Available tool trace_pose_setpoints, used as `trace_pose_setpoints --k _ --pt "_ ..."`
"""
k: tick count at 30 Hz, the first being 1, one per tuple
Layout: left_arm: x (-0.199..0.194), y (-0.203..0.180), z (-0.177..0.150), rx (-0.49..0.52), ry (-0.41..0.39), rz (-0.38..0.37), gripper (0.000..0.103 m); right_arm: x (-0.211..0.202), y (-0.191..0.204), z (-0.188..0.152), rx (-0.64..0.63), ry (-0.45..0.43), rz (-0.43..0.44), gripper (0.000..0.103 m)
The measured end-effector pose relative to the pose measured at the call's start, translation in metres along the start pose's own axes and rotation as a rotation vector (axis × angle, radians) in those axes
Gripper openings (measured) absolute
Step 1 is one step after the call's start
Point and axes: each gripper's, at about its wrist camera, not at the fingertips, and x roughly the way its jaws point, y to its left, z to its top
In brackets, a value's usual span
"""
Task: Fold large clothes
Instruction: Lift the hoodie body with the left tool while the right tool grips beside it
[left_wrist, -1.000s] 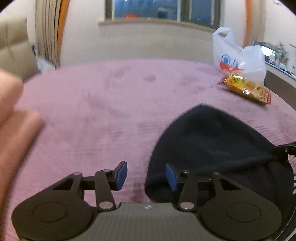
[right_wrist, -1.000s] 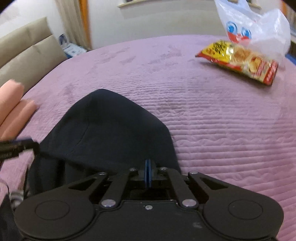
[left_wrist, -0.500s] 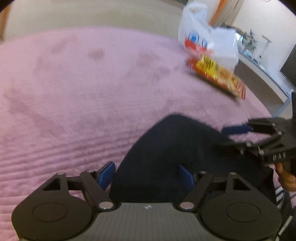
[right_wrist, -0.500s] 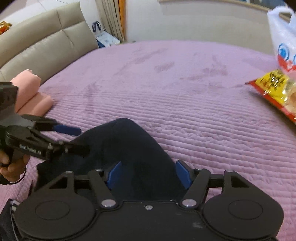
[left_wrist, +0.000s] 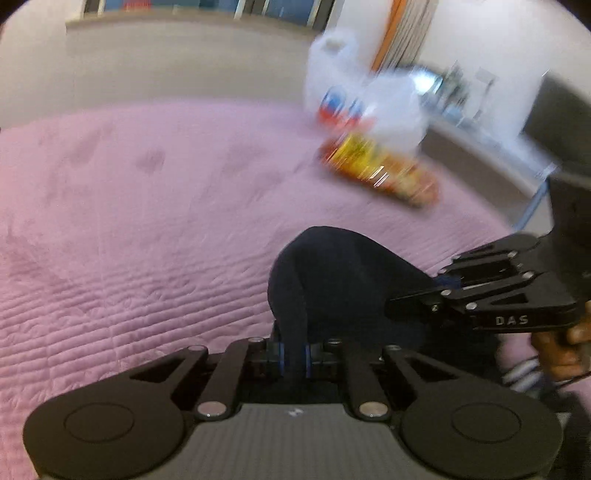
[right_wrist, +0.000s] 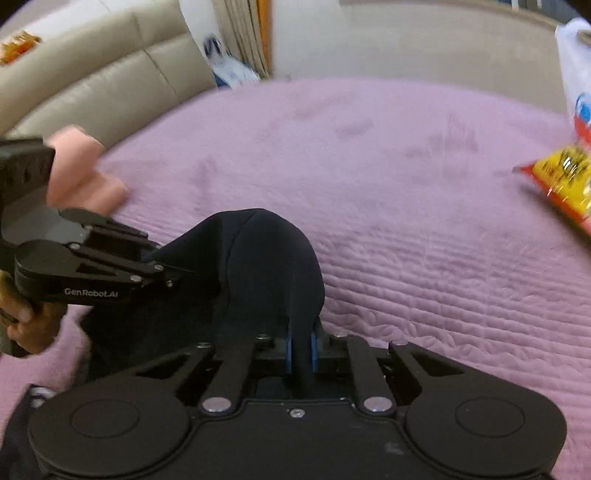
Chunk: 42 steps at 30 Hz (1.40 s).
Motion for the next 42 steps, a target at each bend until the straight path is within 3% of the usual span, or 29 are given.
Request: trace_pose_setpoints --k 5,9,12,17,21,24,25,27,29,32,35,38,39,41,42 --pt "-0.106 -0.058 -0.03 0.079 -0.106 -0.022 0.01 -0.107 0.063 -0.025 -0.209 -0.124 -0.042 0.009" --pt "-0.166 -0.113 -0.063 0.13 -0.122 0.014 0.01 -0.172 0.121 -0.058 -0.377 -0.18 -0.078 0.009" --pt "-0.2 -0.142 -0.091 0.116 -0.12 0.018 0.01 -0.208 0.155 -0.087 -0.462 -0.19 -0.094 0.008" --pt "-0.235 -0.183 -0.151 0.051 -0.033 -0.009 0.01 -0.237 0.199 -0.14 -0.549 -0.142 -0.093 0.008" --pt "-0.232 -0.214 -0.213 0.0 0.127 -0.054 0.01 -0.243 0.217 -0.195 -0.596 -0.034 -0.097 0.008" --pt "-0.223 -0.226 -0.255 -0.037 0.249 -0.08 0.016 -0.238 0.224 -0.231 -0.58 0.083 -0.066 0.011" --pt "-0.218 -0.228 -0.268 -0.045 0.301 -0.072 0.019 -0.232 0.226 -0.243 -0.583 0.141 -0.063 0.023" --pt "-0.211 -0.225 -0.284 -0.068 0.377 -0.064 0.021 -0.225 0.223 -0.268 -0.544 0.285 -0.057 0.037" --pt "-0.215 -0.219 -0.29 -0.104 0.408 -0.057 0.022 -0.229 0.218 -0.278 -0.489 0.353 -0.035 0.037" --pt "-0.229 -0.208 -0.273 -0.15 0.32 -0.038 0.031 -0.244 0.21 -0.271 -0.395 0.332 -0.084 0.037" --pt "-0.227 -0.198 -0.238 -0.198 0.146 -0.042 0.038 -0.244 0.194 -0.239 -0.204 0.212 -0.116 0.038" --pt "-0.2 -0.196 -0.215 -0.261 0.021 -0.103 0.038 -0.215 0.182 -0.207 -0.016 0.108 -0.132 0.038" --pt "-0.183 -0.195 -0.21 -0.274 0.0 -0.128 0.038 -0.203 0.18 -0.201 0.027 0.078 -0.131 0.038" --pt "-0.153 -0.195 -0.217 -0.285 0.053 -0.118 0.034 -0.177 0.175 -0.2 0.078 0.101 -0.134 0.038" --pt "-0.135 -0.193 -0.222 -0.255 0.121 -0.049 0.026 -0.159 0.174 -0.205 0.086 0.153 -0.131 0.038"
